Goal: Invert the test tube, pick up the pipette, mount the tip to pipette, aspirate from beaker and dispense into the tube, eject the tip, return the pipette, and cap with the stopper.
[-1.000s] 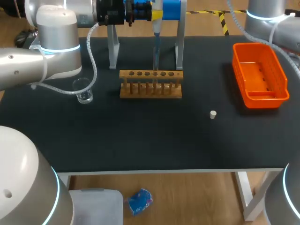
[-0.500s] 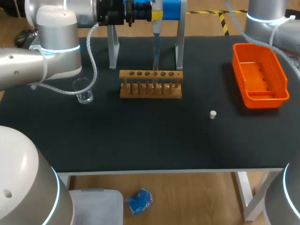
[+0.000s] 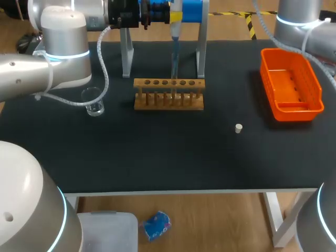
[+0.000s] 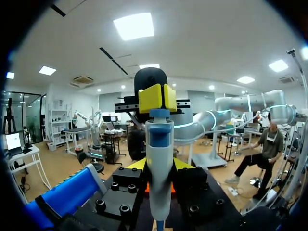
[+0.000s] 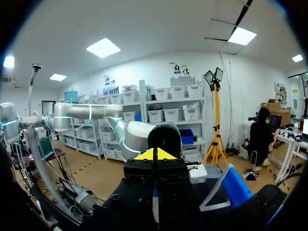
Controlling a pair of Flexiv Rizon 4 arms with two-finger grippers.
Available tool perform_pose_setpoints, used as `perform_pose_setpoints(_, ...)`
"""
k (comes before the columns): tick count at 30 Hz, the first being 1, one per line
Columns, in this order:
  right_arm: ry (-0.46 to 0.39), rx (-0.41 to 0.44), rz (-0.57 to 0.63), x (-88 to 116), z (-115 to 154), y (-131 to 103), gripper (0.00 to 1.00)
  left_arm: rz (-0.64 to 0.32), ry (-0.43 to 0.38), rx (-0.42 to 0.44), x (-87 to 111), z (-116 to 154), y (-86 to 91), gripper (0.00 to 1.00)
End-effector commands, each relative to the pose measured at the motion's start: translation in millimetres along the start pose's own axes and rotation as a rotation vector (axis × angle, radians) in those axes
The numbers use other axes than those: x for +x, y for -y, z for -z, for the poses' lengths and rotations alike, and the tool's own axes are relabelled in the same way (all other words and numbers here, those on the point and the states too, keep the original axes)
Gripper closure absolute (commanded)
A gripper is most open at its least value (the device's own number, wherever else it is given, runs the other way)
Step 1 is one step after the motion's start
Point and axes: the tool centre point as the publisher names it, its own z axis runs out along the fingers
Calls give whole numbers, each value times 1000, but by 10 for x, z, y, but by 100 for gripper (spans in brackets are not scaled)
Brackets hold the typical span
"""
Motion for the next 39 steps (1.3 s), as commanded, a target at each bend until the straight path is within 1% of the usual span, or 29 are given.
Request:
perform_pose_setpoints(1, -1, 11, 11, -12, 17, -67, 100, 0, 4, 0, -2, -6, 32, 100)
perform_pose_setpoints(14, -3, 19, 62, -11, 43, -277, 100, 0, 4, 0, -2, -6, 32, 100)
perform_pose_setpoints(18, 0, 22, 81, 28, 84, -379, 100, 0, 4, 0, -2, -6, 32, 100)
perform_pose_setpoints(21, 1, 32, 92, 111, 164, -471, 100, 0, 4, 0, -2, -6, 32, 100)
perform_pose_setpoints(22, 0, 38, 91, 141, 194, -490, 74, 0, 4, 0, -2, -6, 32, 100)
perform_pose_setpoints(23, -3, 45, 94, 180, 227, -511, 0, 0, 4, 0, -2, -6, 32, 100)
perform_pose_setpoints(26, -27, 95, 88, 312, 313, -547, 0, 0, 4, 0, -2, -6, 32, 100)
perform_pose_setpoints(27, -30, 119, 92, 386, 363, -560, 0, 0, 4, 0, -2, -6, 32, 100)
perform_pose_setpoints(32, -5, 237, 109, 655, 599, -550, 0, 0, 4, 0, -2, -6, 32, 100)
perform_pose_setpoints(35, 10, 292, 122, 788, 735, -486, 0, 0, 4, 0, -2, -6, 32, 100)
perform_pose_setpoints(39, 24, 372, 126, 930, 876, -334, 0, 0, 4, 0, -2, -6, 32, 100)
